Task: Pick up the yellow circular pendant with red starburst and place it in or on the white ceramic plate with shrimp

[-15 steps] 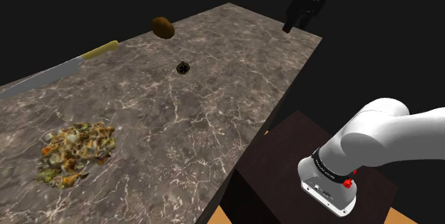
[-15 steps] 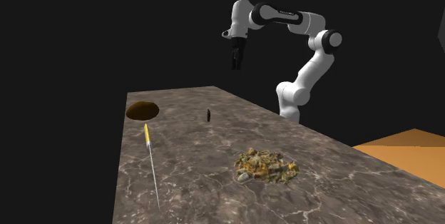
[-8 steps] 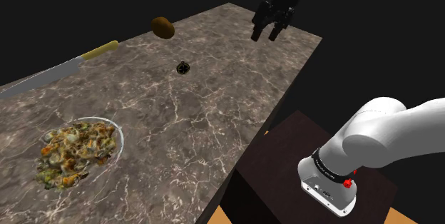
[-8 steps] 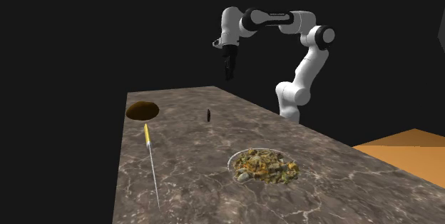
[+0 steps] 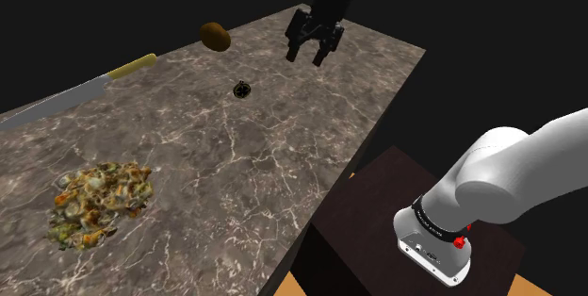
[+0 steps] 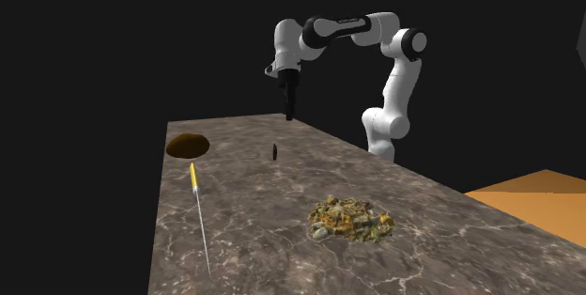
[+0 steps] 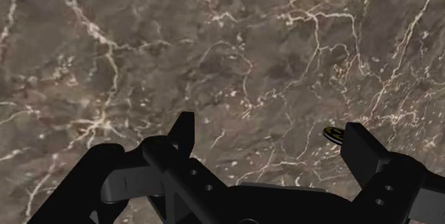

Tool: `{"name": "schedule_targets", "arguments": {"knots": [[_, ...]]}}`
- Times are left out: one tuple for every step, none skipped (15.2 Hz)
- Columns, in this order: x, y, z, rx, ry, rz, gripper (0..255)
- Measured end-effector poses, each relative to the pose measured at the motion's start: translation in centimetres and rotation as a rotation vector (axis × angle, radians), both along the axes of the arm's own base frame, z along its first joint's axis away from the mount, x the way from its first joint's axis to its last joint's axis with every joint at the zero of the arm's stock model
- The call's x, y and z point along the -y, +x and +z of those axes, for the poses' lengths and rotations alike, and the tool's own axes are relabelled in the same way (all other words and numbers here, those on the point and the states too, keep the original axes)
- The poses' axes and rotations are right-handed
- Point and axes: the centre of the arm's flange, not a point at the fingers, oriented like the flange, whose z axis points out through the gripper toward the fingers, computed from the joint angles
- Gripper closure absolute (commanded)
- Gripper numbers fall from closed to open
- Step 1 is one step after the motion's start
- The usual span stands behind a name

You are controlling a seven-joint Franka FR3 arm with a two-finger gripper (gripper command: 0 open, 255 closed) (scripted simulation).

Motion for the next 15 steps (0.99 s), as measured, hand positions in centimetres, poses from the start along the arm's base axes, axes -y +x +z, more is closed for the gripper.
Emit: {"name": "schedule_targets", "arguments": {"knots": [[-0.7, 0.8, -0.6, -0.007, 0.017, -0.002, 0], [-1.5, 1.6, -1.0, -0.014, 0.035, -0.005, 0], [-2.4, 2.5, -1.5, -0.020, 0.052, -0.008, 0], [-3.3, 3.0, -1.9, -0.027, 0.070, -0.011, 0], [-4.2, 3.7, -2.2, -0.034, 0.087, -0.013, 0], [-5.1, 4.5, -2.8, -0.040, 0.105, -0.015, 0], [-5.7, 5.2, -3.2, -0.048, 0.122, -0.018, 0], [-6.7, 6.0, -3.5, -0.054, 0.140, -0.021, 0], [-7.5, 6.6, -4.1, -0.060, 0.154, -0.024, 0], [-8.0, 7.0, -4.5, -0.064, 0.162, -0.025, 0], [-8.4, 7.2, -5.0, -0.065, 0.166, -0.026, 0], [-8.7, 7.3, -5.3, -0.066, 0.168, -0.026, 0], [-8.9, 7.3, -5.7, -0.067, 0.169, -0.026, 0], [-9.1, 7.3, -6.2, -0.067, 0.170, -0.026, 0], [-9.3, 7.2, -6.7, -0.067, 0.170, -0.027, 0]]}}
